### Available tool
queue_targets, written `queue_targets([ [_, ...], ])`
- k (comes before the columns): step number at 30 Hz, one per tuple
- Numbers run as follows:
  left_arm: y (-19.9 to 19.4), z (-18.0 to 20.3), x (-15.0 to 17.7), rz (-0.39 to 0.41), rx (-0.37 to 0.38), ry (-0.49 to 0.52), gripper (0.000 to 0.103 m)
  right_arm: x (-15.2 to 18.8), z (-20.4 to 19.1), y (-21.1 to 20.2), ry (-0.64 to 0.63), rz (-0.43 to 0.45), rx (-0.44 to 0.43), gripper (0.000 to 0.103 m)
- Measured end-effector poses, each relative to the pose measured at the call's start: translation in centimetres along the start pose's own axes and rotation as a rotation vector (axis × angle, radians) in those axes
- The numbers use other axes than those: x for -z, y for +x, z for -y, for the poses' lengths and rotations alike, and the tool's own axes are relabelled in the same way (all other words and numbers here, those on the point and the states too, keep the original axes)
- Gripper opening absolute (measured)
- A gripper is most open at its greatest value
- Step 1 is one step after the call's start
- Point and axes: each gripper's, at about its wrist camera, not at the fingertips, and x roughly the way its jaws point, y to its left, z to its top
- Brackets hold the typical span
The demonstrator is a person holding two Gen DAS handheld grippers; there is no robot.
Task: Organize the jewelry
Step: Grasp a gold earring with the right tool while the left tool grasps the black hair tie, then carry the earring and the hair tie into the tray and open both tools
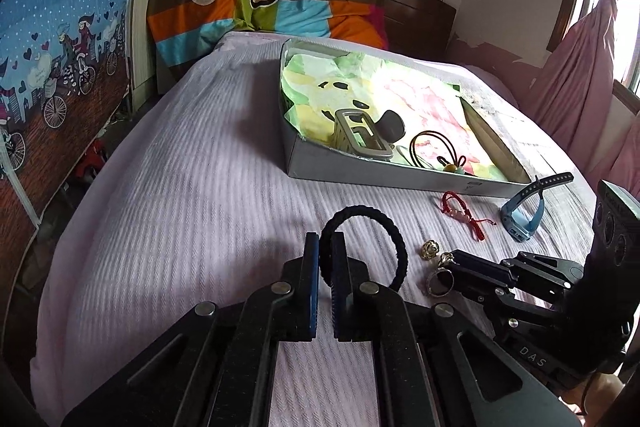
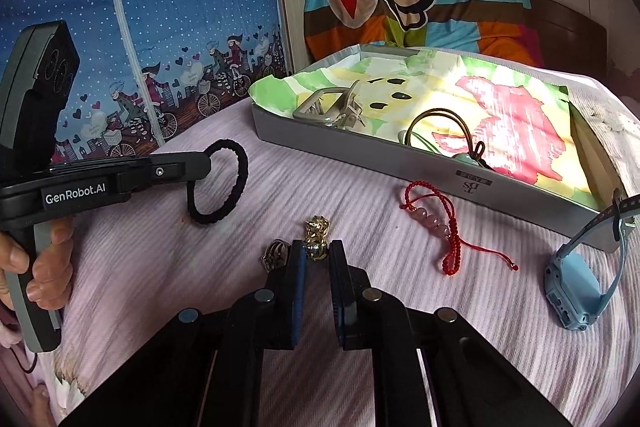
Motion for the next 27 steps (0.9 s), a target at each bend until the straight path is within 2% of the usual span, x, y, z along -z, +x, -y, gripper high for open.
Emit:
queue_targets([
  [5, -1.1, 1.4, -0.8, 0.033, -0.025, 0.036, 0.003, -0.3, 0.6, -1.5, 0.028, 0.041, 0.013, 0.011],
  [15, -2.4, 4.4, -4.4, 0.124, -0.034, 0.029, 0.003, -2.6, 4.1, -4.4, 0.103, 0.169, 0.087, 0.011],
  [22, 0.0, 6.5, -7.4, 0.14, -0.071, 0.0, 0.003, -4.2, 7.3, -3.5, 0.165, 0.23, 0.171, 0.011],
  [27, 2.8, 7.8, -9.2, 0.114, -0.103, 0.013, 0.003, -4.9, 9.6, -2.3, 0.201, 0.217, 0.19, 0.011],
])
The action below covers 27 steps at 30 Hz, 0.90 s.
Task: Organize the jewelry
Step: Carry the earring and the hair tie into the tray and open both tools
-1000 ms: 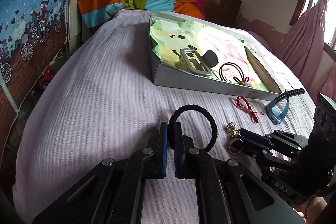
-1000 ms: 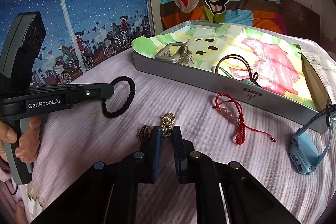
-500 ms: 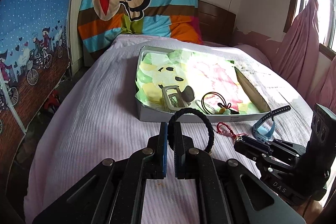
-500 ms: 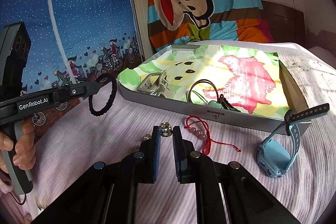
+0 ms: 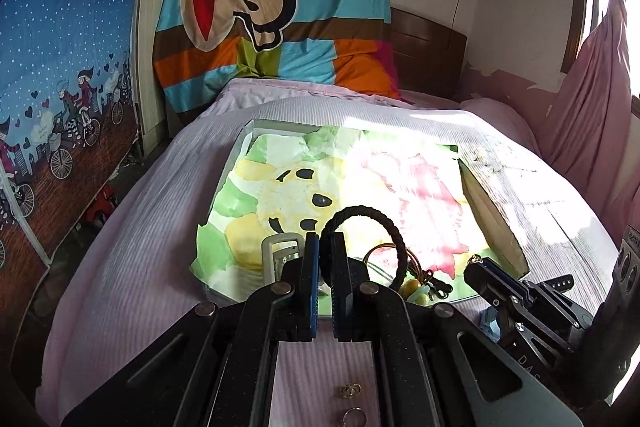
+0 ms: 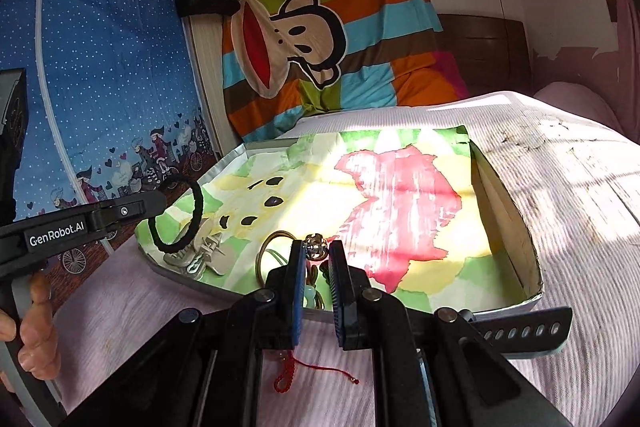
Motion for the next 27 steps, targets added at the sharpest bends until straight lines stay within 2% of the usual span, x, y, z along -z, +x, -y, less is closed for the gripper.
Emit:
queue_targets([
  [7, 4.0, 1.6, -0.5, -0.052, -0.021, 0.044, 0.003, -0.5, 0.9, 1.4, -0.05, -0.067, 0.039, 0.011],
  [17, 8.6, 2.0, 0.9, -0.173, -0.058, 0.116, 0.003, 0.3, 0.2, 3.0, -0.142, -0.19, 0.06, 0.011],
  [27, 9.2, 1.8, 2.0, -0.204, -0.055, 0.112, 0.003, 0.3, 0.7, 2.8, -0.115, -0.191, 0.044, 0.011],
])
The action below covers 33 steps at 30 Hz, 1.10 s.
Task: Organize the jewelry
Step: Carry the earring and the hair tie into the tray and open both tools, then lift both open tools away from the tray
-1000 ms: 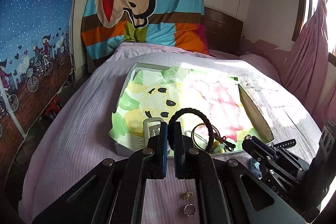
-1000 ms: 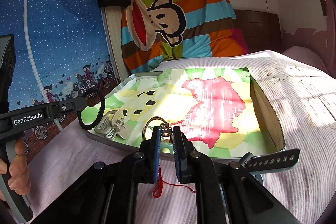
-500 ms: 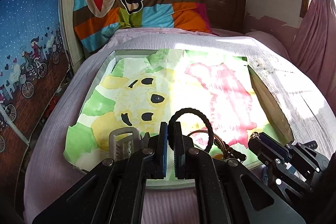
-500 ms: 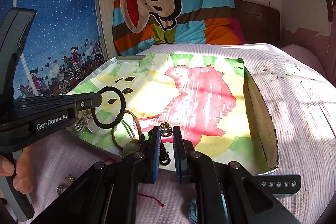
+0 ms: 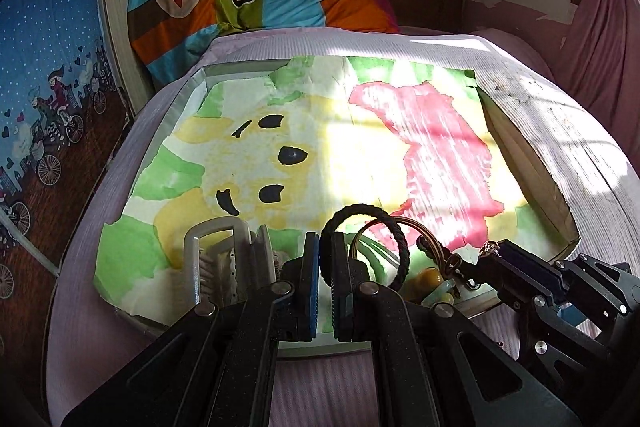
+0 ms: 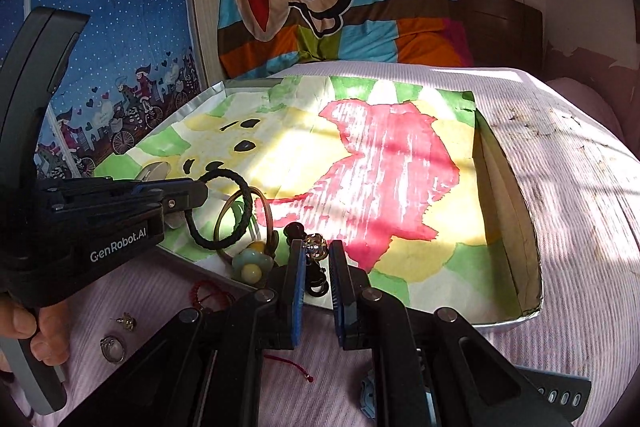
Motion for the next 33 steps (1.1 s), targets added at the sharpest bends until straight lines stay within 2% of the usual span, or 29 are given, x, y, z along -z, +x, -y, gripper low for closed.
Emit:
queue_targets([
  [8, -0.3, 0.0, 0.4, -0.007, 0.006, -0.008, 0.005, 0.0, 0.0, -0.4, -0.002, 0.008, 0.001, 0.015],
  [12, -1.2, -0.3, 0.5, 0.014, 0.023, -0.021, 0.008, -0.1, -0.4, -1.2, -0.017, 0.022, 0.022, 0.025],
  [17, -3.2, -0.7, 0.8, 0.077, 0.042, -0.041, 0.038, -0.2, -0.9, -2.8, -0.027, 0.068, 0.05, 0.035],
  [20, -4.6, -1.1, 0.9, 0.116, 0.054, -0.063, 0.04, -0.1, -0.9, -4.2, -0.016, 0.115, 0.072, 0.049],
  [22, -5.8, -1.3, 1.1, 0.165, 0.034, -0.074, 0.041, 0.0, -0.9, -5.1, -0.007, 0.152, 0.083, 0.06],
  [26, -8.7, -2.1, 2.0, 0.272, 0.007, -0.109, 0.066, 0.3, -0.8, -7.0, 0.011, 0.224, 0.105, 0.073],
  [31, -11.5, -2.9, 3.3, 0.326, -0.003, -0.133, 0.083, 1.0, -0.7, -9.2, 0.056, 0.32, 0.107, 0.103],
  [33, -12.6, -3.2, 4.0, 0.346, -0.011, -0.138, 0.089, 1.3, -0.6, -10.1, 0.066, 0.355, 0.103, 0.103],
])
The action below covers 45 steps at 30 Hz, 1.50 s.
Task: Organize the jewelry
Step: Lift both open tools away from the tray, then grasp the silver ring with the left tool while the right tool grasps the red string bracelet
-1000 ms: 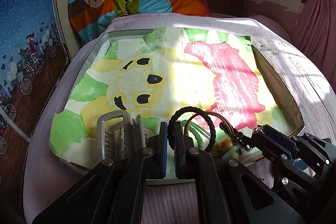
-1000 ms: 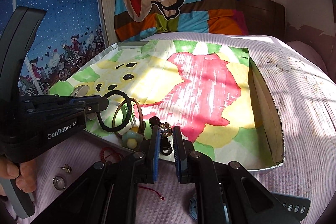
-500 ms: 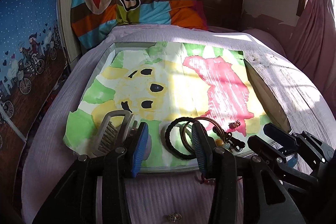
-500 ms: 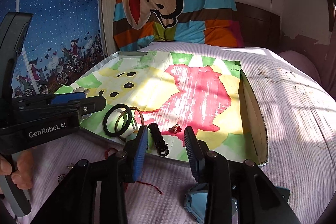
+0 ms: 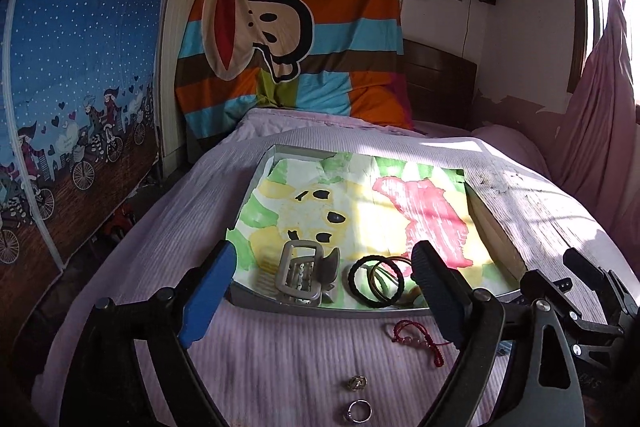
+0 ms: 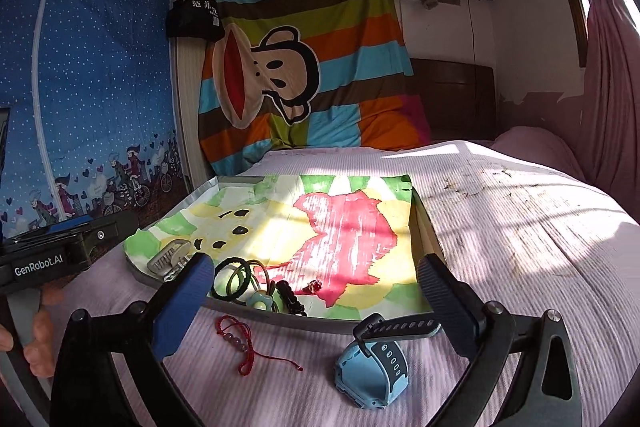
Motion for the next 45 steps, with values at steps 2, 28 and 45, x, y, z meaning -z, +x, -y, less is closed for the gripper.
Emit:
queue_targets([
  [2, -1.2, -0.3, 0.3, 0.026, -0.006, -0.003, 0.095, 0.0, 0.1, -0.8, 0.008, 0.028, 0.002, 0.103],
  [28, -8.8, -1.3, 5.4, 0.08, -0.004, 0.03, 0.1, 3.4, -1.0, -6.2, -0.042, 0.035, 0.003, 0.103],
  [45, -5.1, -0.9, 7.9, -0.172, 0.108, 0.14, 0.1, 6.0, -1.0, -2.1, -0.045, -0.22, -0.093, 0.08],
])
